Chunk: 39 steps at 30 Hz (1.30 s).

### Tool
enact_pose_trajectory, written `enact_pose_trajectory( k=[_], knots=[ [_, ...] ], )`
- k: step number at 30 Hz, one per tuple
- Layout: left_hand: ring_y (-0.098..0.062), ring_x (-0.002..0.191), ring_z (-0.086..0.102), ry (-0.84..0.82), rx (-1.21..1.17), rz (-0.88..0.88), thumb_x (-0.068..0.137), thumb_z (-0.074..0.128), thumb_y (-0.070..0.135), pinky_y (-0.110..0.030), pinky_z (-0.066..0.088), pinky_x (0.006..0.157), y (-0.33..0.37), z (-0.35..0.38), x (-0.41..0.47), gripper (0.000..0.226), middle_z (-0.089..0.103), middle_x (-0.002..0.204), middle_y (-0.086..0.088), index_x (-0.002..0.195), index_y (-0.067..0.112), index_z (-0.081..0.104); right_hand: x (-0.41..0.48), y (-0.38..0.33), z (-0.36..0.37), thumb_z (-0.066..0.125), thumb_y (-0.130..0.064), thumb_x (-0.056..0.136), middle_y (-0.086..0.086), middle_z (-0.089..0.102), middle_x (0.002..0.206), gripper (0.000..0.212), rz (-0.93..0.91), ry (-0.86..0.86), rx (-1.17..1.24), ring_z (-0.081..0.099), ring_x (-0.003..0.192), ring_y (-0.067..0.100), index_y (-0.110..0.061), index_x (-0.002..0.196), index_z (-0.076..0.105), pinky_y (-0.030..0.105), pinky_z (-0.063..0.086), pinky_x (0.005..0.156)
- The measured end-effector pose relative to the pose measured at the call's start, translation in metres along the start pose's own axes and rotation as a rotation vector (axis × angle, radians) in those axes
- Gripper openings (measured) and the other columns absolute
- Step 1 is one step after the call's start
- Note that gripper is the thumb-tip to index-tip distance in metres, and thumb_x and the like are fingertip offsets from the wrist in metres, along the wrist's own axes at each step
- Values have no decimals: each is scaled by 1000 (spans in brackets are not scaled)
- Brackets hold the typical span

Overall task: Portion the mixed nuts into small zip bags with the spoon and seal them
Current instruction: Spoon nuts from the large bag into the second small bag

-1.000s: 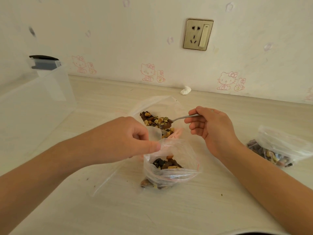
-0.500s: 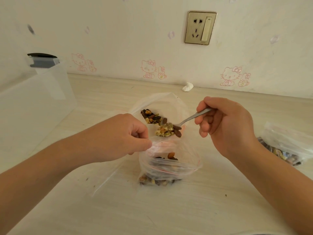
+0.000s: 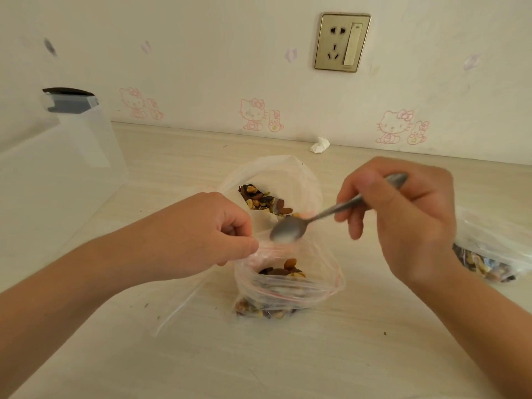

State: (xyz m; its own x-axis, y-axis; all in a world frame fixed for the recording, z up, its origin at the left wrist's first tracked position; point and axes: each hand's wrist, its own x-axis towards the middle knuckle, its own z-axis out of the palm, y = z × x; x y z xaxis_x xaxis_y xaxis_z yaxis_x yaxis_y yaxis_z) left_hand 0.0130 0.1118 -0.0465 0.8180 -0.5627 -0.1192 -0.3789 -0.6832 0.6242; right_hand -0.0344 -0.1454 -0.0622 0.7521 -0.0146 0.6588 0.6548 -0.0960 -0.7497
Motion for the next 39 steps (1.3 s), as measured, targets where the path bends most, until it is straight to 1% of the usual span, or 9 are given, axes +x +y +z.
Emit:
enact_pose_trajectory(
  k=[4, 10, 17, 21, 26, 29, 31, 34, 39],
  knots=[
    [-2, 47, 49, 5, 10, 6, 90, 69, 42, -15, 41, 48, -3, 1, 0, 21, 64, 57, 8, 74, 28, 71, 13, 17, -5, 55, -13, 100, 14, 70, 65, 35, 273, 282, 101, 58, 44, 26, -17, 71, 76, 28, 47, 43],
    [-3, 51, 55, 8, 27, -14, 93, 68, 41, -17, 43, 51, -3, 3, -3, 21, 66, 60, 7, 77, 28, 70, 8, 47, 8, 63, -17, 101, 14, 78, 79, 21, 576, 209, -15, 65, 52, 20, -9, 88, 77, 29, 56, 49],
    [-6, 43, 52, 8, -84, -87, 96, 66, 45, -16, 40, 45, 5, 6, -13, 27, 70, 61, 4, 78, 24, 68, 3, 61, 10, 66, -39, 99, -8, 71, 74, 17, 579, 48, -329, 56, 55, 2, -29, 88, 72, 30, 45, 61],
    [-9, 43, 53, 64, -138, -127, 93, 66, 54, -18, 40, 45, 6, 6, -23, 31, 69, 62, 2, 81, 26, 65, -1, 61, 5, 62, -44, 99, -9, 71, 89, 15, 554, 90, -373, 64, 65, 10, -33, 91, 67, 37, 52, 66],
    [-9, 42, 53, 32, -142, -164, 92, 64, 61, -19, 44, 50, 9, 13, -32, 48, 70, 60, 1, 62, 24, 62, -5, 41, -1, 61, -40, 98, -11, 67, 83, 18, 463, 164, -574, 64, 73, 10, -27, 86, 63, 38, 53, 68],
    [-10, 39, 50, -68, -221, -191, 94, 62, 64, -13, 40, 46, 11, 19, -39, 56, 71, 59, -3, 55, 23, 65, -16, 13, -10, 59, -42, 90, 10, 54, 63, 40, 411, 191, -515, 47, 57, 14, -9, 68, 53, 49, 44, 58],
    [-10, 38, 49, -94, -246, -200, 95, 61, 62, -13, 38, 44, 12, 23, -42, 57, 73, 60, -4, 56, 22, 67, -29, -7, -13, 57, -54, 86, 15, 58, 62, 53, 507, 15, -520, 48, 52, 12, -5, 67, 56, 50, 47, 57],
    [-11, 37, 48, -124, -252, -232, 98, 63, 44, -18, 34, 40, 21, 24, -35, 48, 73, 61, -7, 56, 20, 69, -51, -25, -6, 59, -69, 81, 8, 69, 69, 57, 723, -276, -588, 52, 50, 8, -13, 70, 63, 37, 44, 57],
    [-12, 36, 40, -154, -226, -194, 91, 60, 26, -18, 28, 40, 45, 27, -12, 37, 63, 53, -7, 55, 19, 66, -63, -35, -1, 62, -31, 74, 0, 43, 55, 28, 717, -161, -557, 35, 52, 15, -22, 55, 44, 35, 32, 56]
  ],
)
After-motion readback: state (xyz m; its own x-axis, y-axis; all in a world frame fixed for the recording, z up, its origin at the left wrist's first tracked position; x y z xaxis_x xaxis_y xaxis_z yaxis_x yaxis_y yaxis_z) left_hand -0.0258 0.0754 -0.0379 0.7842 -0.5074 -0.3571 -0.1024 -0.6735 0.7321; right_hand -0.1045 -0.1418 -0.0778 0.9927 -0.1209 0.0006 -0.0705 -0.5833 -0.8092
